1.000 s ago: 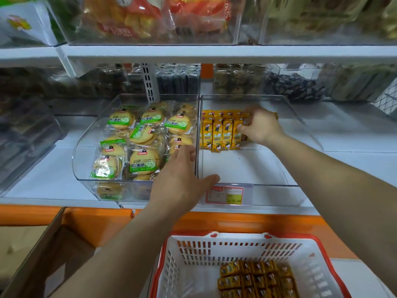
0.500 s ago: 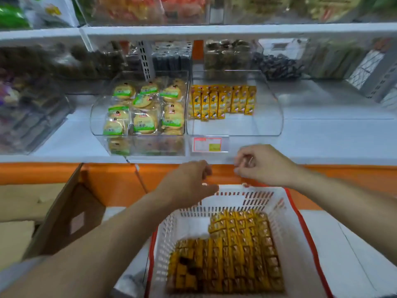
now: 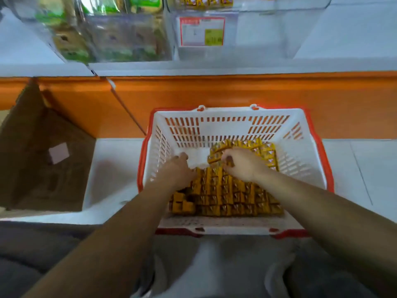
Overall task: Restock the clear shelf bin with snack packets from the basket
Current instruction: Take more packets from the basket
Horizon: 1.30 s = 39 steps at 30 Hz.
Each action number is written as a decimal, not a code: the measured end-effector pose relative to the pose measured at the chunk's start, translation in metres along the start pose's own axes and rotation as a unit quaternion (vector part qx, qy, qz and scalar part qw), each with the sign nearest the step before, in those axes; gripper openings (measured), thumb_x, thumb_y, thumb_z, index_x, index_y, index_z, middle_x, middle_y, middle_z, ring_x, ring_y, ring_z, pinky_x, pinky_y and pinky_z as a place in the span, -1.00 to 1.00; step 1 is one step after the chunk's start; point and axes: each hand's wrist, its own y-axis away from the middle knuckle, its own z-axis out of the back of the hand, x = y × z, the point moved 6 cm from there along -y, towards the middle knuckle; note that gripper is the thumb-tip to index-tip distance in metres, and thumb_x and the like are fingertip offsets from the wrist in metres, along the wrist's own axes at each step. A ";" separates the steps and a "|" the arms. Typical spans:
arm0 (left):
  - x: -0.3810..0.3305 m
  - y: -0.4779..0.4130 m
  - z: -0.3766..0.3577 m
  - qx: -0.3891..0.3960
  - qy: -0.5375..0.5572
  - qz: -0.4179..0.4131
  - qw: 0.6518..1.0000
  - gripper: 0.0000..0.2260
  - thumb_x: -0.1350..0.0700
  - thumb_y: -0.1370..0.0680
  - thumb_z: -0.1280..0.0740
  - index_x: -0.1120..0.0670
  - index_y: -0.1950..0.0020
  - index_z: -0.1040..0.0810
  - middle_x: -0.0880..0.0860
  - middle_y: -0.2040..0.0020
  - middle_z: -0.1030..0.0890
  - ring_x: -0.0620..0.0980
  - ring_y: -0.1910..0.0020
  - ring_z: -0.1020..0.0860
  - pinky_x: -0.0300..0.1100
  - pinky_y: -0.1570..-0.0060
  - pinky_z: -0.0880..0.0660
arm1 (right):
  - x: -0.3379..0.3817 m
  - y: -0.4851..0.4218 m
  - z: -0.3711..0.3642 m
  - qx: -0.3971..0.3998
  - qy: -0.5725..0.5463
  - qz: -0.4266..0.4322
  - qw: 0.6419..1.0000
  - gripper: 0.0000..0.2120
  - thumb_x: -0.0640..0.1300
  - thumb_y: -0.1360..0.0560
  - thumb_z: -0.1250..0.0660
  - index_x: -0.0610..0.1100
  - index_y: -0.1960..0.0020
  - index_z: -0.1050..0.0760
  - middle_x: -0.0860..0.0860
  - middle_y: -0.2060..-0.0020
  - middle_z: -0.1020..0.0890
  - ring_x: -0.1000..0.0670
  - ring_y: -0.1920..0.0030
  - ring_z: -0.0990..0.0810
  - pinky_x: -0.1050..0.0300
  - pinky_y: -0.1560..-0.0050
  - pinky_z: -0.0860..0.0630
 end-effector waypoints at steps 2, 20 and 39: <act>0.014 -0.012 -0.016 -0.008 0.061 0.022 0.998 -0.39 -0.11 -0.56 -0.42 0.08 -0.51 -0.32 0.17 -0.41 -0.49 0.19 -0.33 -0.51 0.04 -0.25 -0.52 | 0.006 -0.010 -0.013 -0.004 0.004 0.014 1.000 -0.81 0.04 -0.54 -0.34 0.03 -0.12 -0.56 0.08 0.03 -0.49 0.01 0.01 -0.54 0.05 0.02 -0.52; 0.031 -0.061 -0.055 -0.018 0.221 -0.004 0.975 -0.86 -0.03 -0.59 -0.38 -0.11 -0.14 -0.63 0.00 -0.18 -0.62 0.04 -0.13 -0.57 -0.07 -0.01 -0.51 | 0.023 -0.039 -0.074 0.054 0.046 0.016 0.997 -0.63 0.12 -0.53 -0.30 -0.05 -0.24 -0.54 -0.03 -0.03 -0.64 -0.08 -0.02 -0.62 0.04 0.10 -0.58; 0.025 -0.054 -0.041 -0.025 0.197 -0.042 0.979 -0.74 0.05 -0.45 -0.58 -0.16 -0.04 -0.58 -0.02 -0.20 -0.58 0.00 -0.02 -0.56 -0.11 0.08 -0.56 | 0.010 -0.011 -0.034 -0.072 -0.154 -0.036 0.985 -0.80 -0.01 -0.51 -0.37 -0.04 -0.10 -0.59 0.12 0.40 -0.56 0.17 0.55 -0.46 0.35 0.57 -0.30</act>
